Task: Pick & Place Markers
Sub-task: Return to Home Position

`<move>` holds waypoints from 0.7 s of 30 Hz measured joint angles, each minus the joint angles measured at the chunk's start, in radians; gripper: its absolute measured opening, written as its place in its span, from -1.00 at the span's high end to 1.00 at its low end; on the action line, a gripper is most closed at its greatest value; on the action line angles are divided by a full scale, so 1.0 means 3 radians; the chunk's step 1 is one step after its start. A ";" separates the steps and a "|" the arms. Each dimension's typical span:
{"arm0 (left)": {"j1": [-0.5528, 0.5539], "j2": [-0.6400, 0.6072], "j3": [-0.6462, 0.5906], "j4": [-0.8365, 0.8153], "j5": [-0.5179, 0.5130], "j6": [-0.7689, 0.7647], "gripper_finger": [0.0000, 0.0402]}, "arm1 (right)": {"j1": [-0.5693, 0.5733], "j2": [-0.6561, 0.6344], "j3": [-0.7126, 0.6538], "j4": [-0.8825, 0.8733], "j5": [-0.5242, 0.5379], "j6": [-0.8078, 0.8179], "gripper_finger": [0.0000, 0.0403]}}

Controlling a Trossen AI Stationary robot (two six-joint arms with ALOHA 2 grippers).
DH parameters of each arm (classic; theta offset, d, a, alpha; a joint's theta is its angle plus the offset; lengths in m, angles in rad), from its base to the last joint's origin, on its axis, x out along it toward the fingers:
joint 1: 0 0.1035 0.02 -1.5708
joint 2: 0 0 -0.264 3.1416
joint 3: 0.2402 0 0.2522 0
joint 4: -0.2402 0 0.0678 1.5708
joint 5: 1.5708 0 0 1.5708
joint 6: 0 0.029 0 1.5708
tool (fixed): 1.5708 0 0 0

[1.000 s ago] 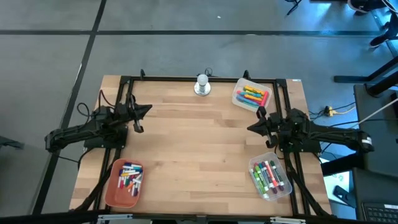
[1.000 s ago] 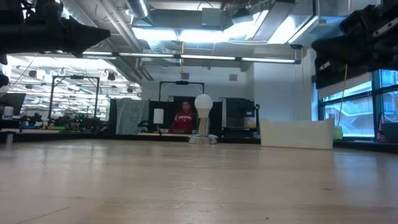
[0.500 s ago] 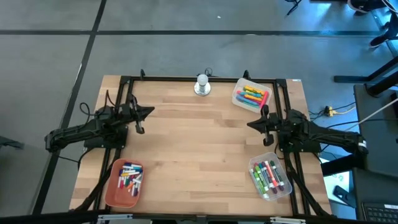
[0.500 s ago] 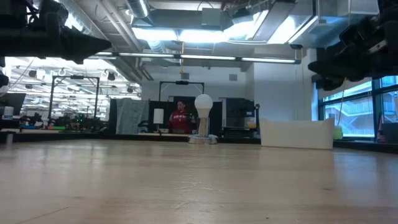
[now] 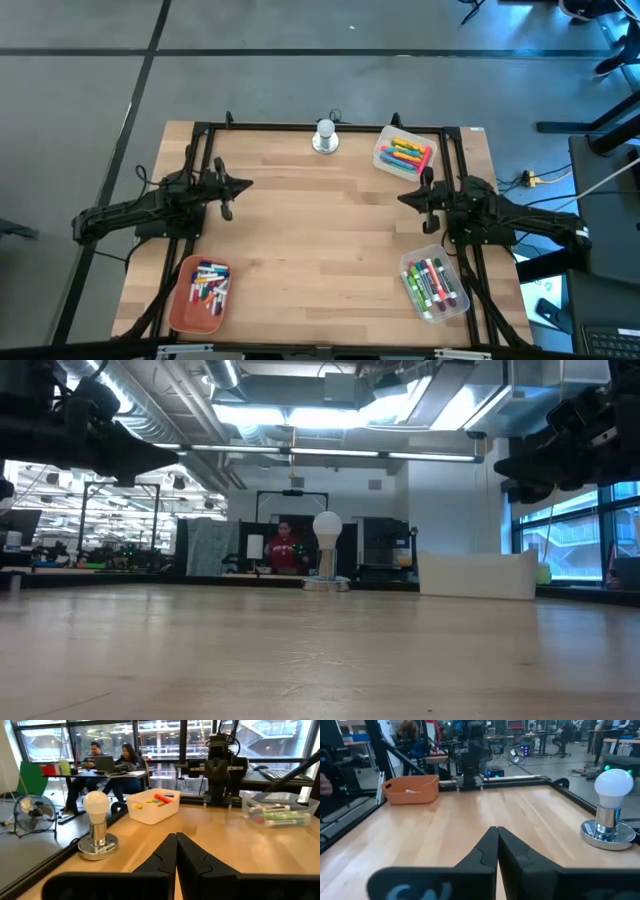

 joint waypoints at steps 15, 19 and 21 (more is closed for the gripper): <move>0.0000 0.0132 0.0000 -0.0005 -0.0085 -0.0158 0.97 | 0.0000 0.0011 0.0001 -0.0126 0.0329 0.0240 0.95; 0.0000 0.0132 0.0000 -0.0005 -0.0088 -0.0485 0.96 | 0.0000 0.0011 0.0001 -0.0123 0.0326 0.0237 0.95; 0.0000 0.0132 0.0000 -0.0005 -0.0091 -0.0492 0.95 | 0.0000 0.0011 0.0001 -0.0123 0.0325 0.0237 0.95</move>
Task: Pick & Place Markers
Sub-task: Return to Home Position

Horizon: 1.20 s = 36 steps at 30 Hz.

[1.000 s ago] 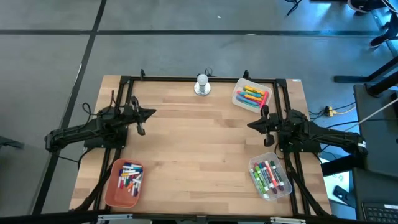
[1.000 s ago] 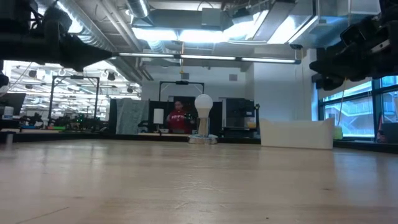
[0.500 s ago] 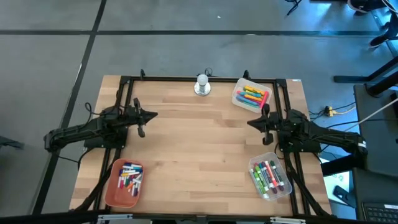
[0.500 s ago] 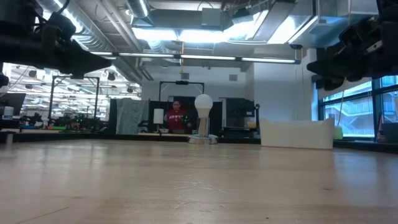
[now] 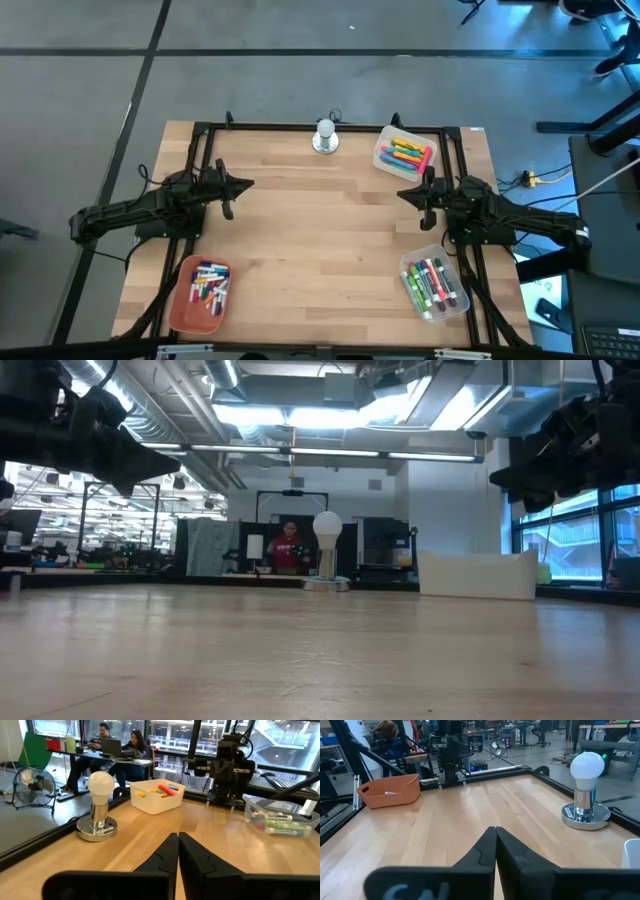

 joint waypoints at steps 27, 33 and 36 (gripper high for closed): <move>0.0000 0.0000 -0.0001 0.0003 -0.0006 -0.0003 0.95 | 0.0000 -0.0001 0.0000 0.0000 -0.0005 -0.0343 0.95; 0.0000 0.0000 -0.0001 0.0003 -0.0007 -0.0003 0.95 | 0.0000 0.0000 0.0000 0.0000 -0.0005 -0.0343 0.95; 0.0000 0.0000 -0.0001 0.0003 -0.0007 -0.0004 0.96 | 0.0000 0.0000 0.0000 0.0000 -0.0005 -0.0343 0.95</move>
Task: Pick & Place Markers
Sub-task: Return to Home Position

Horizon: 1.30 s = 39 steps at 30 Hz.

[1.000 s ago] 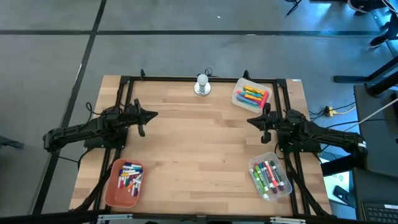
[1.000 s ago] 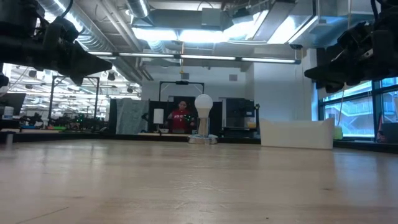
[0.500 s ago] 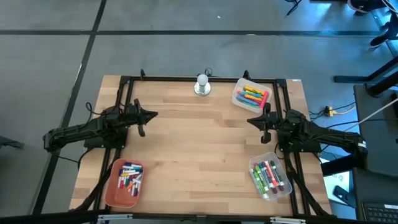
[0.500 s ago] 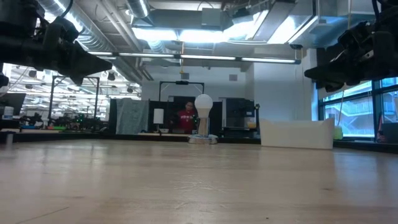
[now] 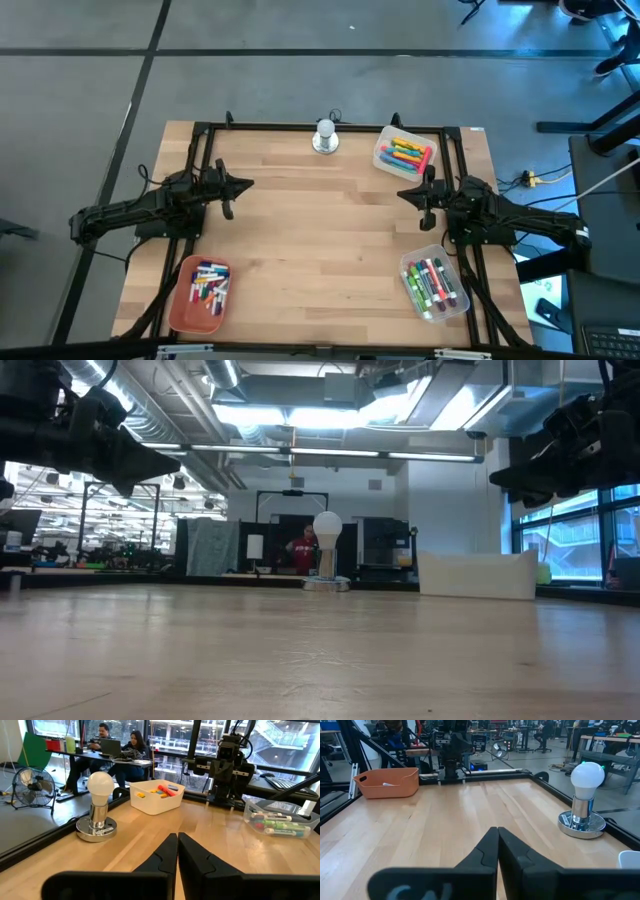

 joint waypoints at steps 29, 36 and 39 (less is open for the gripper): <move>0.0000 0.0000 -0.0001 0.0000 0.0000 0.0001 0.94 | 0.0000 -0.0001 0.0000 0.0001 0.0000 0.0000 0.95; 0.0000 0.0000 -0.0001 0.0000 0.0000 0.0001 0.95 | 0.0000 0.0000 0.0000 0.0001 0.0000 0.0000 0.95; 0.0000 0.0000 -0.0001 0.0000 0.0000 0.0001 0.94 | 0.0000 0.0000 0.0000 0.0001 0.0000 0.0000 0.95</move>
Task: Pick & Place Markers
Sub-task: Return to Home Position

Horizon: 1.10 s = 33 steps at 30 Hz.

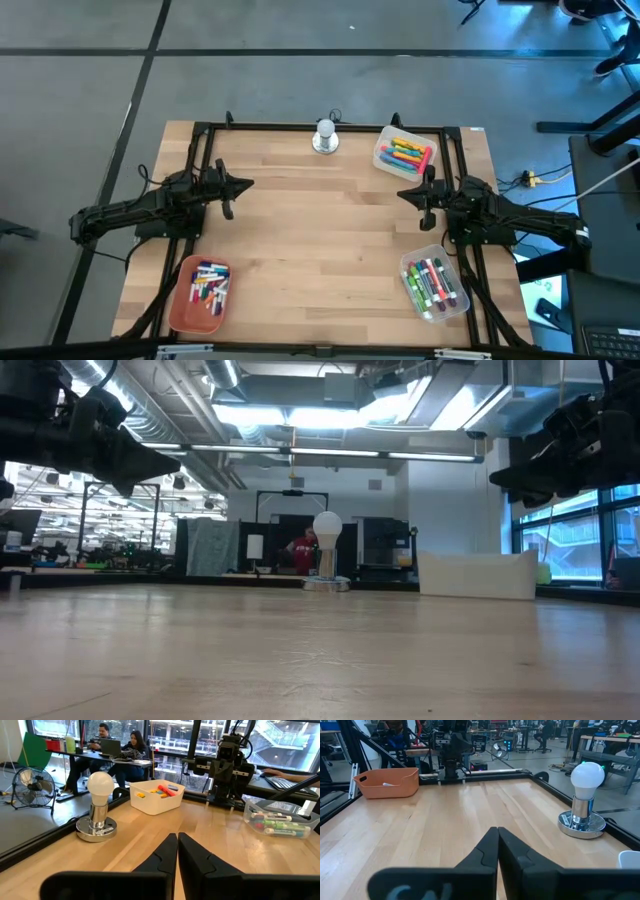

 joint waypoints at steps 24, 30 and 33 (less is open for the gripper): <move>0.0000 0.0001 0.0000 0.0000 0.0000 0.0000 0.97 | 0.0000 0.0000 0.0000 -0.0001 0.0000 0.0000 0.95; 0.0000 0.0001 0.0000 0.0000 0.0000 0.0000 0.95 | 0.0000 -0.0001 0.0000 0.0000 0.0001 0.0000 0.95; 0.0000 0.0001 0.0000 0.0000 0.0000 0.0000 0.94 | 0.0000 0.0000 0.0000 0.0000 0.0000 0.0000 0.95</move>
